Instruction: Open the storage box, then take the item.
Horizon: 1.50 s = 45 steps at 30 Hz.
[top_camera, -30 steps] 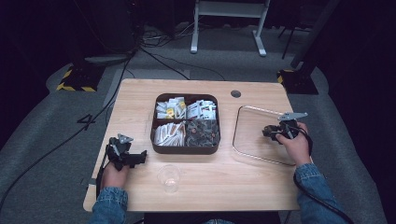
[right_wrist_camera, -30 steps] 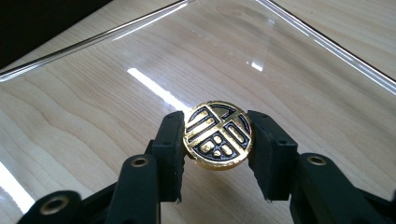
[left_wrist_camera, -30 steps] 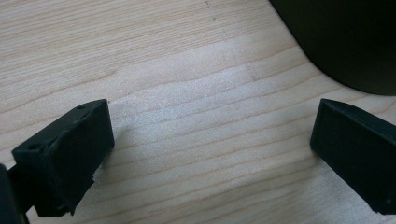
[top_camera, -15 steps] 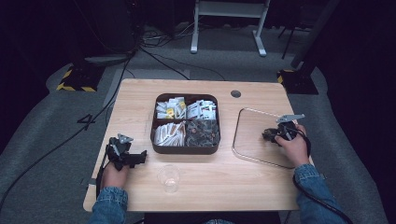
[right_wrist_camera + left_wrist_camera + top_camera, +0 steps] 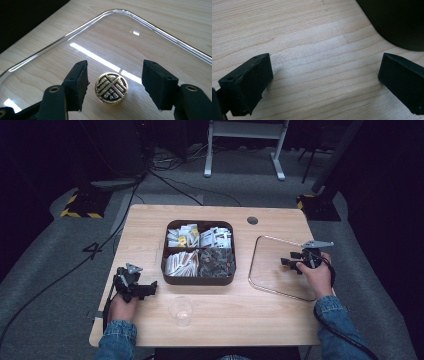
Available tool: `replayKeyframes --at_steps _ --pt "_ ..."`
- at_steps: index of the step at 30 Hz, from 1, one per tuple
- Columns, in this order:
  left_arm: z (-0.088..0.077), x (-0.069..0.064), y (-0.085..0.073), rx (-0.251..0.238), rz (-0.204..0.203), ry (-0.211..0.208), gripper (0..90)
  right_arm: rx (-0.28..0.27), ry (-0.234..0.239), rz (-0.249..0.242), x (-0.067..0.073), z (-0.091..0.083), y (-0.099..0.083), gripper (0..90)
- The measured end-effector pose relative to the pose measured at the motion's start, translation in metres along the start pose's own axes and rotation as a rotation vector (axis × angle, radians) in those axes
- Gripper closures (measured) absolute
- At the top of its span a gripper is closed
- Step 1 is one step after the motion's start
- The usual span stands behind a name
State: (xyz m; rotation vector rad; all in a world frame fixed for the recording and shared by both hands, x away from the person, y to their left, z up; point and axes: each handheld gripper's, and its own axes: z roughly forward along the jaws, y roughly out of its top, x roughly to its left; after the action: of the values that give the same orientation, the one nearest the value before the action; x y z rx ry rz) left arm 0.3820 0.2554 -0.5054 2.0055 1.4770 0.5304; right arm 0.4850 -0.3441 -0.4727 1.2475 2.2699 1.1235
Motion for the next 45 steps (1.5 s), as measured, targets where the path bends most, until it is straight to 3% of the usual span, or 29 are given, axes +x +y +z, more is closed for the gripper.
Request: replayKeyframes --at_steps 14,25,34,45 --pt "0.0 0.0 0.0 0.001 0.001 -0.001 0.0 -0.062 0.018 0.026 0.01 -0.014 0.014 35.7" --pt "0.0 0.0 0.0 0.001 0.002 -0.001 0.0 -0.094 0.042 0.01 0.027 -0.025 0.027 35.2" --pt "0.0 0.0 0.0 -0.002 -0.001 0.002 0.0 -0.119 0.097 -0.054 0.056 -0.027 0.05 34.3" --pt "-0.001 0.0 -0.001 0.001 0.0 0.0 0.0 -0.089 0.198 -0.094 0.101 -0.002 0.084 35.2"
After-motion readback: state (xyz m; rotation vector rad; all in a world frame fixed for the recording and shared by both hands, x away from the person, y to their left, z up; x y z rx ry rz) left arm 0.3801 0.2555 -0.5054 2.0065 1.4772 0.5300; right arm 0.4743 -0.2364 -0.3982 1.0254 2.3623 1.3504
